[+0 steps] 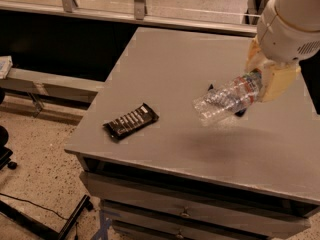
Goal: Place water bottle upright
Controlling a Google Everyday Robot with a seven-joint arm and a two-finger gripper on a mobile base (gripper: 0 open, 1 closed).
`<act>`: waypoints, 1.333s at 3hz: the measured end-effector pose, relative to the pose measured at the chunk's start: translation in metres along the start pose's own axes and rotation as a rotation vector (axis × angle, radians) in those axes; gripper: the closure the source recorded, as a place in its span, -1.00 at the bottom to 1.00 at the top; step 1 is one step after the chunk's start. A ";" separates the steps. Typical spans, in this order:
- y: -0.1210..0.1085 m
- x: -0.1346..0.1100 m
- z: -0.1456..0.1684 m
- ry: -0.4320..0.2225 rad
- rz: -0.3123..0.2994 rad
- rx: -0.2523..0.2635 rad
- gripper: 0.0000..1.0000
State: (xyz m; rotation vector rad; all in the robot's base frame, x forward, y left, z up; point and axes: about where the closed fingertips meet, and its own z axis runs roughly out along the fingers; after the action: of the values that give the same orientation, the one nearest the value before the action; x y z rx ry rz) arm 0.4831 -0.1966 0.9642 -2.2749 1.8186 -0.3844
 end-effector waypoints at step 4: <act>0.003 -0.019 -0.013 0.312 -0.077 0.059 1.00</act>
Offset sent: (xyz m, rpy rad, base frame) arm -0.0091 0.0044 0.0184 -0.2185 -0.1118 -0.0557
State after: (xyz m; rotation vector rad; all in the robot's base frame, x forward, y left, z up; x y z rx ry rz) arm 0.4727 -0.1789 0.9742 -2.3557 1.8276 -0.8362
